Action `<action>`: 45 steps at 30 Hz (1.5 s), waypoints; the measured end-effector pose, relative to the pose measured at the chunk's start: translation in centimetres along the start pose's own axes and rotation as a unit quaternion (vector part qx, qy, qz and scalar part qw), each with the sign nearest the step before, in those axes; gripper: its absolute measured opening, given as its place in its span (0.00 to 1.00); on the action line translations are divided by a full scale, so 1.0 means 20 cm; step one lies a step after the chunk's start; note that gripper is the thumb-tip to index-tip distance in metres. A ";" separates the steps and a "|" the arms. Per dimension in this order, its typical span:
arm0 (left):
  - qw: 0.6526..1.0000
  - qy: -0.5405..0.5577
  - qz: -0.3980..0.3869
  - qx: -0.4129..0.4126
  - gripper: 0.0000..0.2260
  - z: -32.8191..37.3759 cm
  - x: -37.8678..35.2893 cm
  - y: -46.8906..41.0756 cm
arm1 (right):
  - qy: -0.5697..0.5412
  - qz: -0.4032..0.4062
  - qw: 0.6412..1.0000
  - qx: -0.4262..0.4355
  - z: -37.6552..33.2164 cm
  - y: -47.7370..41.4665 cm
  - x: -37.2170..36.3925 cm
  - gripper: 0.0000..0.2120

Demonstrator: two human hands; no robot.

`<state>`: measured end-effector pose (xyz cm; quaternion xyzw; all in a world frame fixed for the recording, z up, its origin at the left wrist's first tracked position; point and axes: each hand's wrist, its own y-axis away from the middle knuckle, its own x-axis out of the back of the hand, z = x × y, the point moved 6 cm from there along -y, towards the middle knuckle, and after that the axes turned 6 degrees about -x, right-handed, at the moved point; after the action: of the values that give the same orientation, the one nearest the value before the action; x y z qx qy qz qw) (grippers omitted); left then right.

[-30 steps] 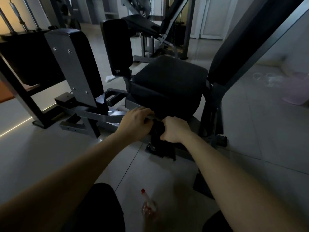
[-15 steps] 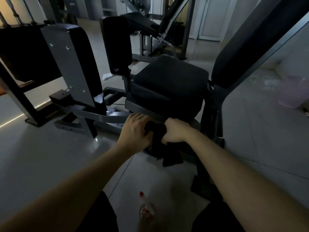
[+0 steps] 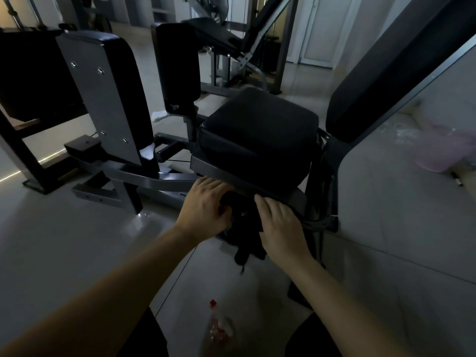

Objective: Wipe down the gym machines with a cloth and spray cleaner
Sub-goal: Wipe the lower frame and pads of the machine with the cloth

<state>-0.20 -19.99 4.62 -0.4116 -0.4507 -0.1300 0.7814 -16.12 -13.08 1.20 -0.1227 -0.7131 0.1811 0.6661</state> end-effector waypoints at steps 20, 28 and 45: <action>0.993 0.002 0.069 0.099 0.18 0.08 0.07 0.27 | -0.196 -0.043 0.975 -0.096 -0.11 0.01 0.11 0.32; 0.762 0.527 -0.161 0.341 0.09 0.23 -0.21 0.28 | -0.300 -0.067 0.929 -0.207 -0.15 -0.19 0.10 0.22; 0.901 0.205 0.224 0.310 0.07 -0.10 0.42 -0.07 | -0.477 -0.033 0.838 -0.263 -0.09 -0.32 0.37 0.20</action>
<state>4.84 -20.90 11.64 -0.2027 -0.1942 0.1137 0.9530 -14.45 -15.51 10.75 -0.1681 -0.9670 0.0013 0.1912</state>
